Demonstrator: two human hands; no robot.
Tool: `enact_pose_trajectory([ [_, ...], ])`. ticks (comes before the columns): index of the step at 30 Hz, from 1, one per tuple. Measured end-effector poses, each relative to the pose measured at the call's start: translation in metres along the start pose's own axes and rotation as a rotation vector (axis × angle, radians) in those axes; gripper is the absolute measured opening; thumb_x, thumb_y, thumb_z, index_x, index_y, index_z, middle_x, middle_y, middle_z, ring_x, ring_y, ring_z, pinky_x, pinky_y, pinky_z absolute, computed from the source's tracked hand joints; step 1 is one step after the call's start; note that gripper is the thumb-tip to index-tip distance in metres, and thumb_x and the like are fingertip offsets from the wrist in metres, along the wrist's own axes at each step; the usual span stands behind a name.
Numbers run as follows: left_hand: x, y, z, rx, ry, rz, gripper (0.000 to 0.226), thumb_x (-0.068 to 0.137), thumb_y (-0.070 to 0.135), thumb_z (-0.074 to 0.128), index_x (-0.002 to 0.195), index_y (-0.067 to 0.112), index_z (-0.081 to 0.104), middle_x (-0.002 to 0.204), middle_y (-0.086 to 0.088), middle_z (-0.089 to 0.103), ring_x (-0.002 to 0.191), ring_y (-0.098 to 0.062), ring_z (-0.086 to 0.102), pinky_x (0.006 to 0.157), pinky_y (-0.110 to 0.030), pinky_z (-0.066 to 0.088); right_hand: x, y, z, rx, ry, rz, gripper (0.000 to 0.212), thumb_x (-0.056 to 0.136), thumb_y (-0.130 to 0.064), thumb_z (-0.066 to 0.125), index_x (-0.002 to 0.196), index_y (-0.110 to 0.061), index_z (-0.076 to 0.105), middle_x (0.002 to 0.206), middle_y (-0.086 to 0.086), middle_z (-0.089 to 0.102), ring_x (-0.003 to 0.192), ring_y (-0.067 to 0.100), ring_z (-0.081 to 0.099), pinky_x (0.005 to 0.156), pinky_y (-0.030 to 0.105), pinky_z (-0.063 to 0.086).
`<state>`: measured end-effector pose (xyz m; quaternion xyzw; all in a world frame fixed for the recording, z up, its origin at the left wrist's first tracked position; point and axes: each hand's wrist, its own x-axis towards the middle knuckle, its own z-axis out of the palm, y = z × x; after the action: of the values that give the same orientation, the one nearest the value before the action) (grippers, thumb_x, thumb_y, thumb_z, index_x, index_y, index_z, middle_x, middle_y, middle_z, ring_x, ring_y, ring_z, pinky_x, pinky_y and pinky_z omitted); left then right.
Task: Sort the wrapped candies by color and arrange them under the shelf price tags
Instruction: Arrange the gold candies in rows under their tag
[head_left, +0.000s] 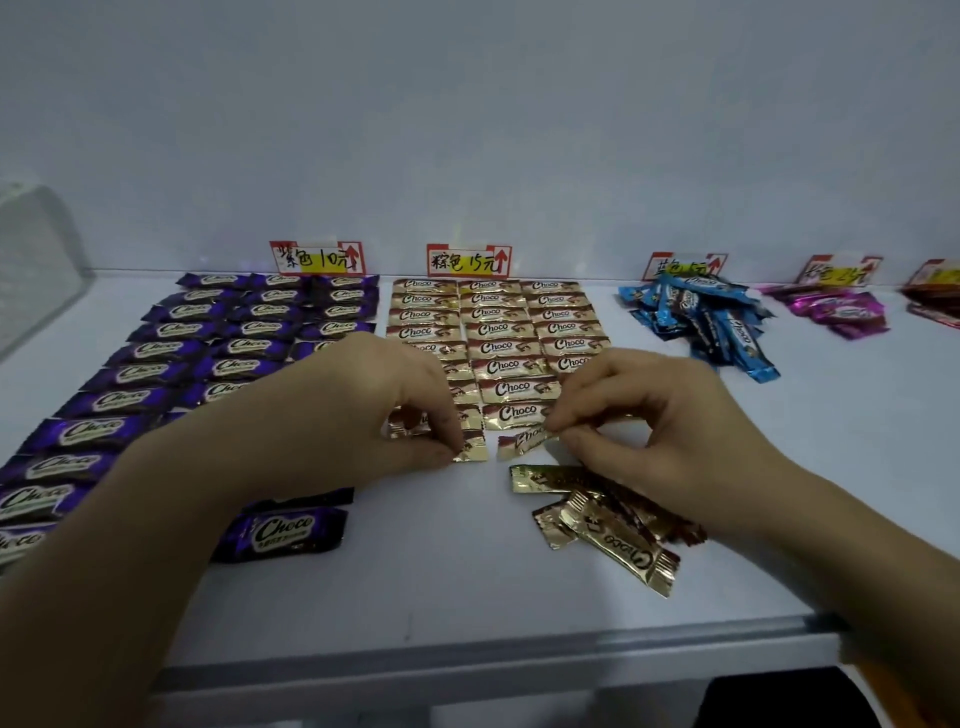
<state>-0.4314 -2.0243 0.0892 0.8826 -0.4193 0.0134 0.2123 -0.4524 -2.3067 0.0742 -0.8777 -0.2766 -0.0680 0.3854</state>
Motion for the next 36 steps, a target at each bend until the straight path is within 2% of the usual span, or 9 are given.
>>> enact_pose_trajectory([
  [5, 0.002, -0.001, 0.002, 0.017, -0.01, 0.029, 0.016, 0.081, 0.044, 0.072, 0.095, 0.041, 0.077, 0.095, 0.021, 0.067, 0.087, 0.001, 0.064, 0.072, -0.028, 0.057, -0.005, 0.002, 0.006, -0.139, -0.012, -0.036, 0.019, 0.079, -0.012, 0.08, 0.093, -0.025, 0.082, 0.097, -0.018, 0.069, 0.097, 0.005, 0.065, 0.08, 0.026, 0.054],
  [9, 0.003, -0.004, 0.002, -0.007, -0.027, 0.017, 0.014, 0.081, 0.038, 0.078, 0.094, 0.04, 0.078, 0.094, 0.024, 0.067, 0.088, 0.005, 0.064, 0.074, -0.02, 0.055, -0.006, 0.003, 0.008, -0.153, 0.005, -0.036, 0.017, 0.08, -0.017, 0.077, 0.091, -0.03, 0.081, 0.095, -0.02, 0.067, 0.097, 0.007, 0.063, 0.08, 0.036, 0.055],
  [16, 0.003, -0.007, 0.004, -0.001, -0.033, 0.013, 0.021, 0.081, 0.055, 0.064, 0.095, 0.045, 0.075, 0.094, 0.025, 0.066, 0.089, 0.005, 0.063, 0.076, -0.019, 0.052, -0.006, 0.002, 0.012, -0.205, 0.012, -0.052, 0.016, 0.084, -0.02, 0.077, 0.094, -0.031, 0.081, 0.094, -0.02, 0.069, 0.095, 0.004, 0.062, 0.08, 0.034, 0.054],
  [21, 0.003, -0.01, 0.004, 0.008, -0.035, 0.021, 0.017, 0.08, 0.039, 0.08, 0.096, 0.043, 0.076, 0.095, 0.025, 0.066, 0.091, 0.005, 0.063, 0.078, -0.016, 0.052, -0.006, 0.002, 0.013, -0.228, 0.01, -0.047, 0.016, 0.085, -0.021, 0.076, 0.096, -0.032, 0.08, 0.096, -0.021, 0.069, 0.095, 0.002, 0.061, 0.081, 0.03, 0.054],
  [27, 0.003, -0.01, 0.006, 0.006, -0.017, 0.021, 0.015, 0.082, 0.045, 0.075, 0.097, 0.044, 0.075, 0.095, 0.025, 0.066, 0.09, 0.004, 0.063, 0.077, -0.018, 0.05, -0.005, 0.002, 0.014, -0.213, -0.012, -0.009, 0.016, 0.087, -0.023, 0.073, 0.097, -0.034, 0.079, 0.098, -0.022, 0.067, 0.099, 0.001, 0.06, 0.084, 0.031, 0.053],
  [29, 0.003, -0.009, 0.006, 0.007, -0.013, 0.022, 0.017, 0.081, 0.045, 0.073, 0.097, 0.043, 0.076, 0.095, 0.025, 0.066, 0.089, 0.005, 0.063, 0.077, -0.018, 0.05, -0.005, 0.001, 0.014, -0.223, 0.016, 0.004, 0.015, 0.089, -0.031, 0.069, 0.101, -0.036, 0.077, 0.101, -0.022, 0.065, 0.102, 0.003, 0.057, 0.085, 0.032, 0.051],
  [31, 0.004, -0.009, 0.006, 0.014, -0.017, 0.024, 0.015, 0.082, 0.041, 0.077, 0.097, 0.042, 0.077, 0.095, 0.024, 0.066, 0.089, 0.005, 0.063, 0.076, -0.018, 0.051, -0.005, -0.002, 0.014, -0.285, 0.019, 0.005, 0.023, 0.093, -0.042, 0.059, 0.111, -0.037, 0.072, 0.108, -0.023, 0.061, 0.11, 0.004, 0.051, 0.09, 0.034, 0.046],
  [34, 0.003, -0.009, 0.005, 0.02, -0.014, 0.017, 0.018, 0.081, 0.036, 0.082, 0.097, 0.041, 0.077, 0.096, 0.024, 0.066, 0.09, 0.004, 0.063, 0.074, -0.019, 0.053, -0.005, -0.007, 0.016, -0.386, -0.085, 0.024, 0.039, 0.097, -0.052, 0.043, 0.126, -0.038, 0.065, 0.121, -0.025, 0.055, 0.122, 0.004, 0.04, 0.099, 0.041, 0.039],
  [36, 0.003, -0.008, 0.005, 0.029, -0.012, 0.021, 0.018, 0.08, 0.035, 0.082, 0.096, 0.04, 0.078, 0.096, 0.024, 0.066, 0.09, 0.002, 0.063, 0.073, -0.021, 0.054, -0.004, -0.007, 0.016, -0.403, -0.133, 0.058, 0.044, 0.098, -0.053, 0.038, 0.133, -0.039, 0.06, 0.126, -0.025, 0.051, 0.125, 0.002, 0.035, 0.103, 0.04, 0.036],
])
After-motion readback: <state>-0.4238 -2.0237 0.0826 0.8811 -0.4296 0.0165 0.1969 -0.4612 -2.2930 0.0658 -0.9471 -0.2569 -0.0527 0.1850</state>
